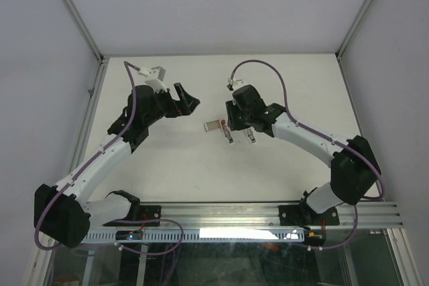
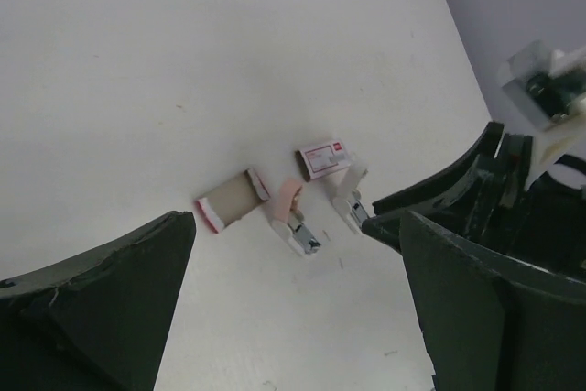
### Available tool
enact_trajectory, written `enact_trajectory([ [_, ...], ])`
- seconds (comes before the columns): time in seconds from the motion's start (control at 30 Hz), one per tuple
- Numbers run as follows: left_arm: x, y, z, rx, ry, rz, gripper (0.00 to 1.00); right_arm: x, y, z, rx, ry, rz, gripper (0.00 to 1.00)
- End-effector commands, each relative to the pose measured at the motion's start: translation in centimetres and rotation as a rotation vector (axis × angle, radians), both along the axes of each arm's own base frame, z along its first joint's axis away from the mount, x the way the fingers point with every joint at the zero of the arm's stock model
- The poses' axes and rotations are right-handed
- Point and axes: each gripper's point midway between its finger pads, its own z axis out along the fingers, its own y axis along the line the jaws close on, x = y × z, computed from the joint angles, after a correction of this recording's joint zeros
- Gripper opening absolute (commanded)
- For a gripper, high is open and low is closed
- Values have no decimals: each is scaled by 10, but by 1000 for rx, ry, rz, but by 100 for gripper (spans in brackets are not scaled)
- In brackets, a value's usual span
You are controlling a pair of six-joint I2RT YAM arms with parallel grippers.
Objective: Load the staples into the stapler
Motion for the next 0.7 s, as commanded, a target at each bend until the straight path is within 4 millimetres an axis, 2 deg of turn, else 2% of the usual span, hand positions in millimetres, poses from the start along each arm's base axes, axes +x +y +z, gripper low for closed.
enact_trajectory([
  [0.0, 8, -51, -7, -122, -25, -120, 99, 3, -23, 29, 112, -50, -58, 37],
  [0.1, 18, -74, -34, -127, 23, -173, 99, -5, -34, 23, 179, -43, -65, 42],
  [0.27, 30, -108, -55, -155, 40, -269, 98, -27, -35, 11, 282, -18, -65, 45],
  [0.4, 39, -130, -71, -153, 67, -344, 98, -37, -37, 5, 353, -20, -90, 45],
  [0.5, 45, -138, -93, -144, 121, -358, 98, -44, -35, 1, 390, -16, -74, 46],
  [0.67, 48, -155, -105, -137, 141, -402, 98, -53, -25, -5, 457, 19, -48, 46],
])
